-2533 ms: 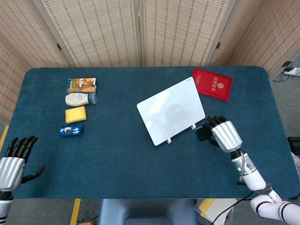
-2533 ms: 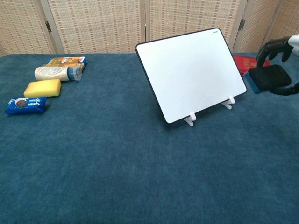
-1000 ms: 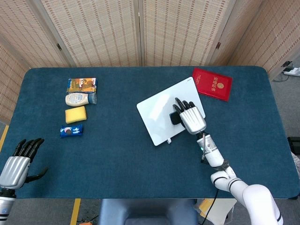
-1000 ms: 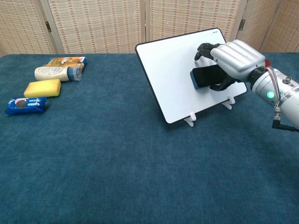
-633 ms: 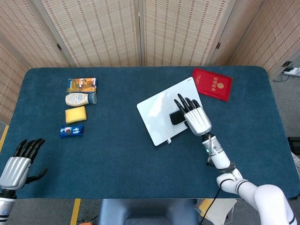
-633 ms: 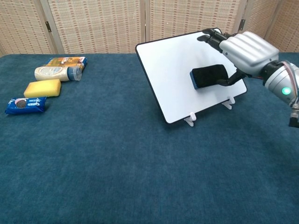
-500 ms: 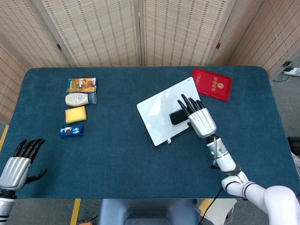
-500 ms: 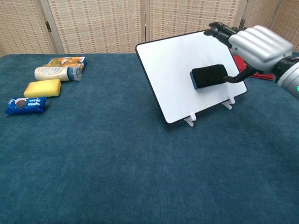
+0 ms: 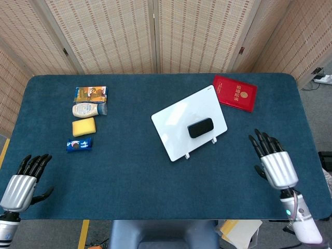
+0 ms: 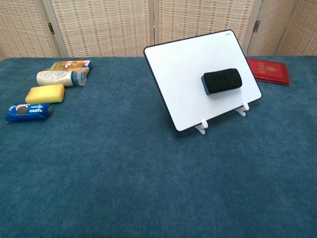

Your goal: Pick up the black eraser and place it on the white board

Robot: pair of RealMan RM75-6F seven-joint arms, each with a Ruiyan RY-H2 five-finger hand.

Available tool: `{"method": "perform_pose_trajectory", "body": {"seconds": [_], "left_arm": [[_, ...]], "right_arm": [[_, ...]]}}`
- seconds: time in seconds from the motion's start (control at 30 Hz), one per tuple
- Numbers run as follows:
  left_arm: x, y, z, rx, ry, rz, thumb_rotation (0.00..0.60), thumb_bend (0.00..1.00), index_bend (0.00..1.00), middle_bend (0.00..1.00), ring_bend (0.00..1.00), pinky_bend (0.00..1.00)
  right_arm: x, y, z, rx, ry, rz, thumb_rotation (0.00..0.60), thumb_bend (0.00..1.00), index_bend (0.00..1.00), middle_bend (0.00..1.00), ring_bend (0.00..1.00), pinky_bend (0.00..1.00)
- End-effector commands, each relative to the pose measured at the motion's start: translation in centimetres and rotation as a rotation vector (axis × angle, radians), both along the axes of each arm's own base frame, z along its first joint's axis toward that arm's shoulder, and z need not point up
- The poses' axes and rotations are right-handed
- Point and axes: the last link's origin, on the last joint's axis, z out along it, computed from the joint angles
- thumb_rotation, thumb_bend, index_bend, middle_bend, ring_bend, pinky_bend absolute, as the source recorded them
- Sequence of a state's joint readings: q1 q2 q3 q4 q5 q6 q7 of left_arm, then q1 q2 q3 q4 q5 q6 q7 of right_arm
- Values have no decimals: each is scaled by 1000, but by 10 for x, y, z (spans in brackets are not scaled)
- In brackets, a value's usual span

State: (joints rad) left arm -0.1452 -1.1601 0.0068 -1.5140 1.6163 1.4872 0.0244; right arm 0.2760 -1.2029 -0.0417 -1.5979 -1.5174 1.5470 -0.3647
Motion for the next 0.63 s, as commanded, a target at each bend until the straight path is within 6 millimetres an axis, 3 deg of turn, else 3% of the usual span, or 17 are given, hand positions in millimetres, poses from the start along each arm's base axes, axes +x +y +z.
{"method": "perform_pose_trajectory", "body": {"seconds": [0.03, 0.27, 0.63], "left_arm": [[2, -2, -1, -5, 1, -3, 589, 291, 0, 109, 123, 61], [4, -7, 0, -9, -13, -14, 590, 290, 0, 109, 123, 66], [7, -16, -1, 3, 6, -37, 590, 290, 0, 109, 123, 68]], "right_arm": [[-19, 42, 8, -3, 24, -105, 600, 230, 0, 0, 77, 183], [-39, 62, 14, 38, -73, -183, 600, 230, 0, 0, 54, 134], [-35, 73, 31, 46, -159, -128, 600, 230, 0, 0, 41, 118]]}}
